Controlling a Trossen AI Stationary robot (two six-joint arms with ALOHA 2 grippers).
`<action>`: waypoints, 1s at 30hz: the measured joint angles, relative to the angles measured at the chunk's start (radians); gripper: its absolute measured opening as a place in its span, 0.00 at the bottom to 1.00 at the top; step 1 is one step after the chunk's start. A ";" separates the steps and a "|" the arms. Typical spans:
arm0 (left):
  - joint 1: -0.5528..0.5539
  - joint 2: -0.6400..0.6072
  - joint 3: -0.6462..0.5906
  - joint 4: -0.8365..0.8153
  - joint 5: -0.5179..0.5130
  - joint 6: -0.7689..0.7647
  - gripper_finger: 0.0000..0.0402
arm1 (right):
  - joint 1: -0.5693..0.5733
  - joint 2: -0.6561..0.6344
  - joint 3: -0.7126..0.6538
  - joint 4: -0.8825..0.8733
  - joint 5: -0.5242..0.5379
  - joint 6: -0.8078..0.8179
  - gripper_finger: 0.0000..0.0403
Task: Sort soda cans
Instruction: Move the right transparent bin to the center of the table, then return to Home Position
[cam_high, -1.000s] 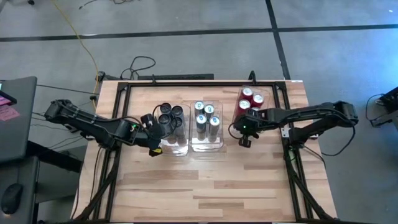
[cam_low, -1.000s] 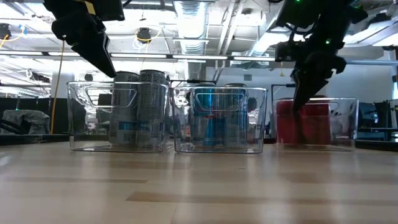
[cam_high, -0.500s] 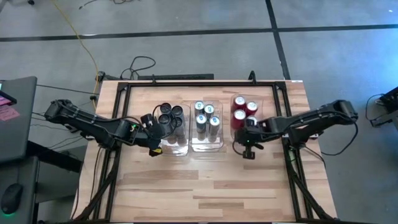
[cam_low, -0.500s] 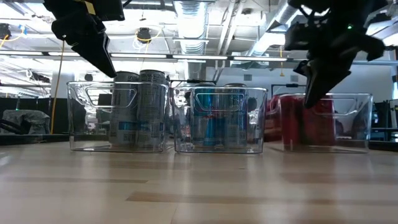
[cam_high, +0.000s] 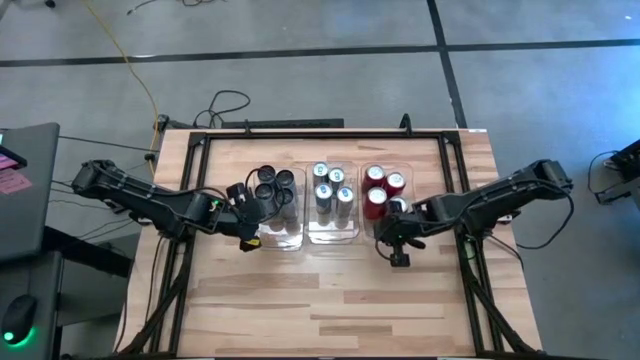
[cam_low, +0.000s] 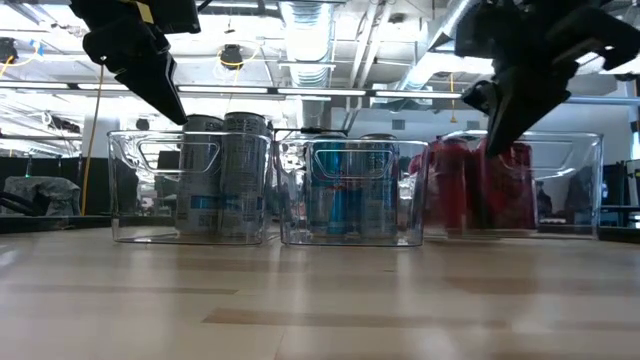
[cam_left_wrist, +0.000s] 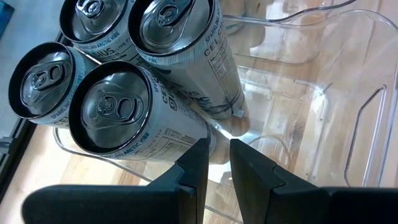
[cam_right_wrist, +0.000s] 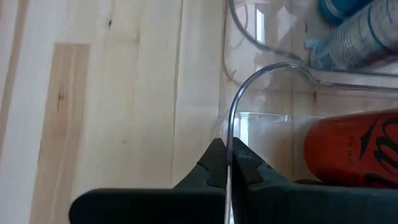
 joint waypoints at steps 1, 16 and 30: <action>0.000 0.000 0.000 0.000 0.000 0.000 0.15 | -0.005 0.010 0.006 0.002 0.000 -0.004 0.03; 0.000 0.000 0.000 -0.001 0.001 -0.001 0.15 | -0.050 0.130 0.076 -0.012 -0.021 -0.051 0.05; 0.000 -0.016 0.000 -0.003 0.001 0.006 0.15 | -0.048 0.061 0.097 -0.071 -0.029 -0.052 0.44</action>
